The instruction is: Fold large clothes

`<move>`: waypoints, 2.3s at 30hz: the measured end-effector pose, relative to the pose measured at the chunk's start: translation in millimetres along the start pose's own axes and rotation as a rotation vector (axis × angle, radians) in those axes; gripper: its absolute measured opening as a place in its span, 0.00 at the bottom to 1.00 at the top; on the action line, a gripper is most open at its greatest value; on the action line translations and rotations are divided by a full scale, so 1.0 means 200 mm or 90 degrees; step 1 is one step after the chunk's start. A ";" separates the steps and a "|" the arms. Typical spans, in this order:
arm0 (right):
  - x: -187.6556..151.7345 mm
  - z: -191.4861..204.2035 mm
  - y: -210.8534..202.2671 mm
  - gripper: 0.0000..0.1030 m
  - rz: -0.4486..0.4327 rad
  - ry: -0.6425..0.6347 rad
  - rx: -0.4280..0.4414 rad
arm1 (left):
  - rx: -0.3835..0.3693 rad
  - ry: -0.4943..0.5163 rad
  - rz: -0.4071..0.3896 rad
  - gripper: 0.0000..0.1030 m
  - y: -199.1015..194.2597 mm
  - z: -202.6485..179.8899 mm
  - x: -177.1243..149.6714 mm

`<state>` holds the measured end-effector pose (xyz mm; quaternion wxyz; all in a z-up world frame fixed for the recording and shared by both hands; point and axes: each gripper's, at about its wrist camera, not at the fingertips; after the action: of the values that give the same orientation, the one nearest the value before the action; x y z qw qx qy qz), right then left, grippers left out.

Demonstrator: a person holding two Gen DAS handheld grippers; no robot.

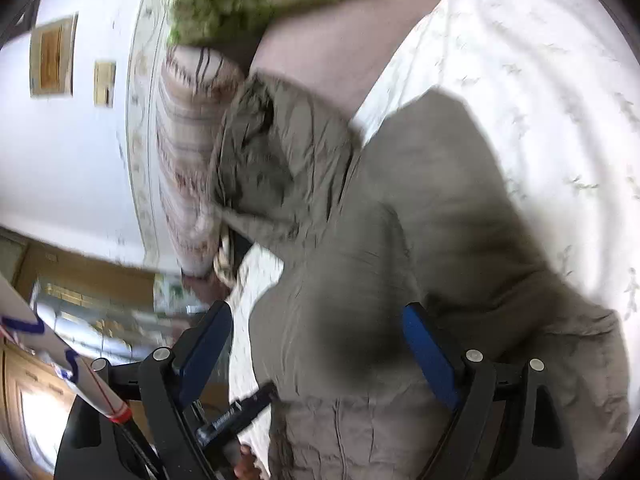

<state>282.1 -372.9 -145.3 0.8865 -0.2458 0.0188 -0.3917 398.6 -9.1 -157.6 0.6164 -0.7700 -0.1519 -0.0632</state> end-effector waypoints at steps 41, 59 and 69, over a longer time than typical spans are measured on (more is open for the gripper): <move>-0.22 0.16 -0.10 0.80 -0.013 -0.261 -0.236 | 0.135 0.060 -0.189 0.81 -0.35 0.19 -0.25; -0.54 -0.27 -0.50 0.86 0.066 -0.069 -0.322 | 0.146 -0.039 -0.048 0.81 -0.38 0.73 -0.75; -0.76 -0.26 -0.49 0.78 0.118 -0.064 -0.399 | 0.085 -0.079 0.020 0.53 -0.32 0.80 -0.82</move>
<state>98.8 -343.9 -171.1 0.7996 -0.5228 0.1166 -0.2717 208.4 133.5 -182.1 0.6568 -0.7319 -0.1814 0.0042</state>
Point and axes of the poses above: each gripper's, at about its wrist camera, not at the fingertips, and y roughly the way its jaws point, z to its left, x to its top, and after that the axes turned 6 degrees about z, right-handed
